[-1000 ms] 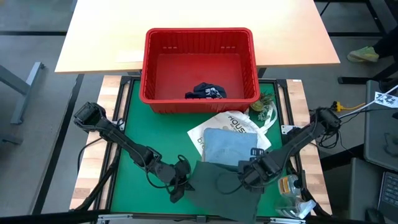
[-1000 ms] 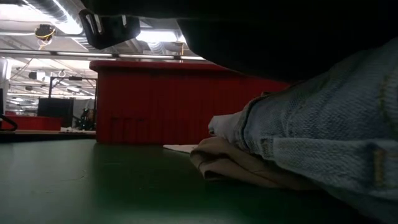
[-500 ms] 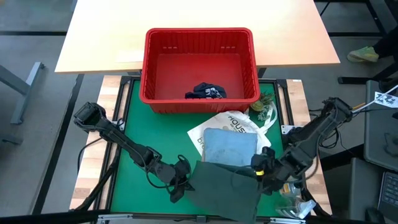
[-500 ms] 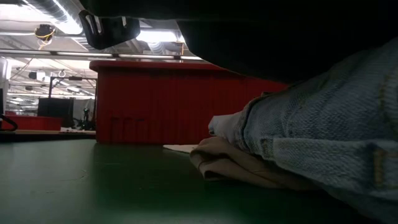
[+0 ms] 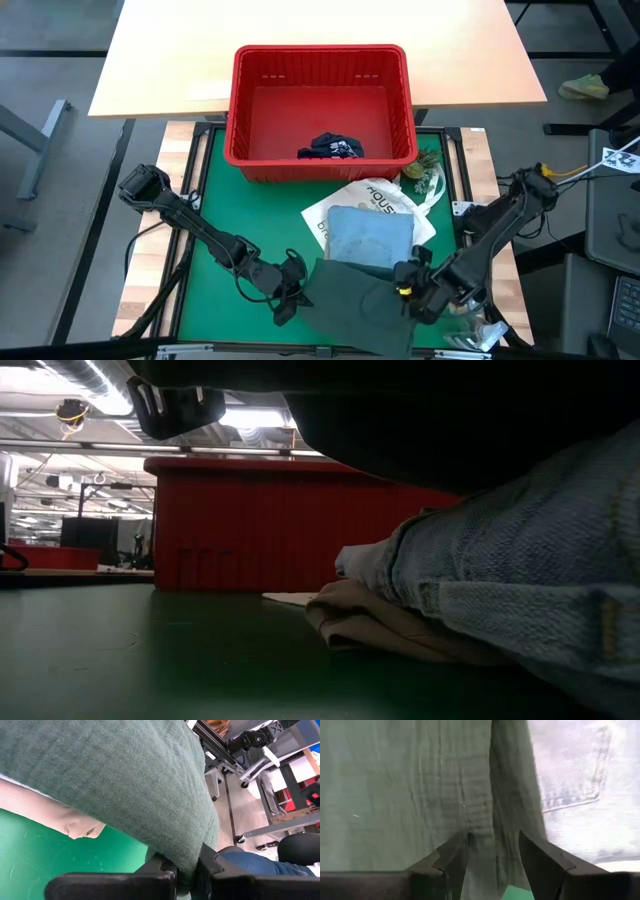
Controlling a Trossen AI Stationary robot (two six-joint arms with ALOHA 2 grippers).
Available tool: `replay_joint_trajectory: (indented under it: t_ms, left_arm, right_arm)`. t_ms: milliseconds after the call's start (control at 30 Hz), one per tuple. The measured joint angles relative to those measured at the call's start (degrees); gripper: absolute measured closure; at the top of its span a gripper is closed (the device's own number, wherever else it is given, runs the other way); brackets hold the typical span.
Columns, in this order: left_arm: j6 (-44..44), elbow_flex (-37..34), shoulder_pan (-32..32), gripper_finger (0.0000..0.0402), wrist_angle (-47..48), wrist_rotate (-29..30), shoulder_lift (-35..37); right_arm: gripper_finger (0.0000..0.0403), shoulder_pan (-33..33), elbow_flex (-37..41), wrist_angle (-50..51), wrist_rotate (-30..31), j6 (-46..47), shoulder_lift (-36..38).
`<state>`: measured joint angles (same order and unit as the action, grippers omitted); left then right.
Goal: Fold Laundry from Bin
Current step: Fold the green polo shirt
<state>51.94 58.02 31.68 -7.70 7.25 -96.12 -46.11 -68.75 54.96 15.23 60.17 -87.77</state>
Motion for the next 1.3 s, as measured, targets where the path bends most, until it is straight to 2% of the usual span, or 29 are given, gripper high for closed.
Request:
replay_joint_trajectory:
  t_ms: [233, 467, 600, 800, 1000, 1167, 1300]
  left_arm:
    - [-0.01, 0.00, 0.00, 0.0387, 0.00, 0.09, 0.00]
    - [-0.04, 0.02, 0.00, 0.0388, 0.03, 0.11, -0.02]
    - [-0.06, 0.02, 0.00, 0.0392, 0.07, 0.09, -0.04]
    - [-0.05, 0.02, 0.02, 0.0394, 0.22, 0.01, -0.03]
    - [-0.04, 0.02, 0.02, 0.0394, 0.24, 0.11, -0.02]
    - [-0.04, 0.02, 0.02, 0.0395, 0.35, 0.12, -0.03]
    - [-0.04, 0.02, 0.02, 0.0394, 0.44, 0.13, -0.02]
  right_arm:
    - [0.0226, 0.60, -0.01, 1.42, 0.17, 1.30, -6.04]
    - [0.0226, 3.41, -0.04, 1.62, -2.82, 1.09, -9.63]
    - [0.0226, 3.87, -0.44, 2.14, -3.19, 0.80, -9.47]
    - [0.0226, 3.72, -3.95, 3.56, -2.47, -4.55, -9.47]
    - [0.0226, 3.78, -4.55, 7.70, 3.88, -5.14, -9.47]
    - [0.0226, 3.78, -4.55, 9.09, 3.12, -5.04, -9.47]
    - [0.0226, 4.60, -4.55, 9.05, -0.02, -4.97, -9.78]
